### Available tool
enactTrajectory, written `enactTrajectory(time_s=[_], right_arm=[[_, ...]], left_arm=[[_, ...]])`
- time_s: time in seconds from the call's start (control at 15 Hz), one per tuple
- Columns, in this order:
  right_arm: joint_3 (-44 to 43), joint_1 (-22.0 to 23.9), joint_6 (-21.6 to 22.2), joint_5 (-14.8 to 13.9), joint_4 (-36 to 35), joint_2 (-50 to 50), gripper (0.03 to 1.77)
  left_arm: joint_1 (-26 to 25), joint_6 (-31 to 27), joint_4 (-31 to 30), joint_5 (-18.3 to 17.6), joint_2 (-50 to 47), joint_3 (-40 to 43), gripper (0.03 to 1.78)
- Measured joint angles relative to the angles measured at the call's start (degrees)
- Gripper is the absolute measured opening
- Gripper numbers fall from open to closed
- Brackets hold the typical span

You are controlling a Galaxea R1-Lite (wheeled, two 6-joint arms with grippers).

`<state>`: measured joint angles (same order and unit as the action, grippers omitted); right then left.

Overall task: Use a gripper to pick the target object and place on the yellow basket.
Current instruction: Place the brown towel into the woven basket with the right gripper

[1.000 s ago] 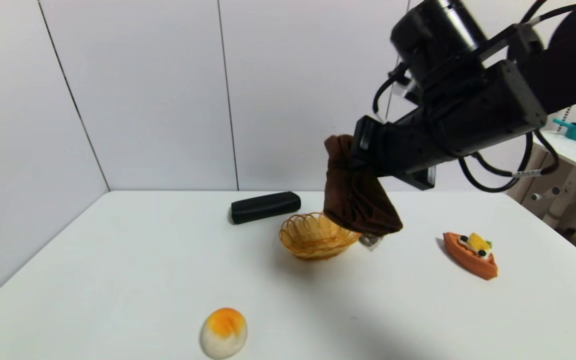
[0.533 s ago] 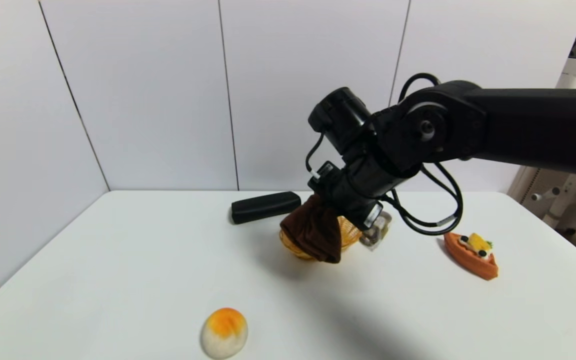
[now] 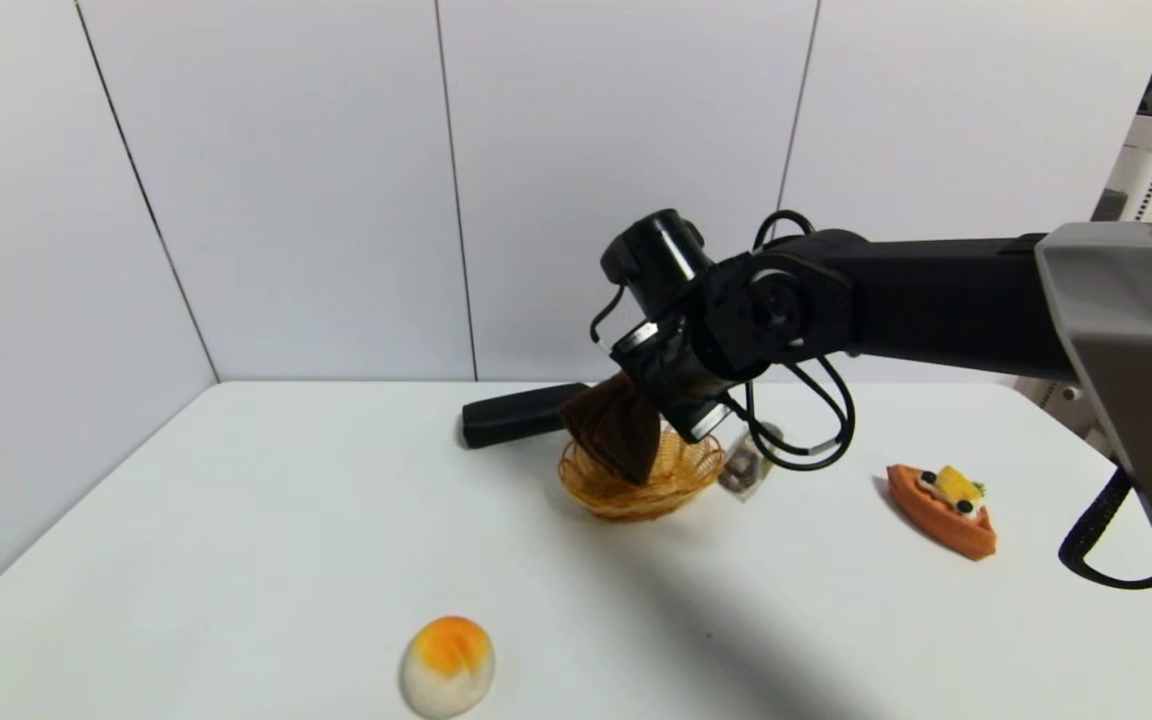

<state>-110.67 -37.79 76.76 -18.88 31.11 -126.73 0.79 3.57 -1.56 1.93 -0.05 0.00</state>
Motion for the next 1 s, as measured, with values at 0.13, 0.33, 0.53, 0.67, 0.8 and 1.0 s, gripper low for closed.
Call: enactTrajectory(time_s=[0.13,0.33,0.53,0.67,0.8,1.0], right_arm=[[0.0,0.4,-0.2,0.1,0.0,-0.7,0.24],[0.5,1.1,-0.4,0.2,0.4,-1.2,0.31],[0.7,0.9,-0.4,0.4,1.2,-1.2,0.75],[0.7,1.0,-0.5,0.5,1.3,-1.0,0.96],[0.8,1.1,-0.6,0.6,1.4,-0.5,1.13],[1.0,1.5,-0.5,0.7,3.9,1.0,1.32]], left_arm=[[0.0,0.0,0.0,0.0,0.0,0.0,1.69],[0.0,0.0,0.0,0.0,0.0,0.0,1.69],[0.0,0.0,0.0,0.0,0.0,0.0,1.69],[0.0,0.0,0.0,0.0,0.0,0.0,1.69],[0.0,0.0,0.0,0.0,0.0,0.0,1.69],[0.0,0.0,0.0,0.0,0.0,0.0,1.69]])
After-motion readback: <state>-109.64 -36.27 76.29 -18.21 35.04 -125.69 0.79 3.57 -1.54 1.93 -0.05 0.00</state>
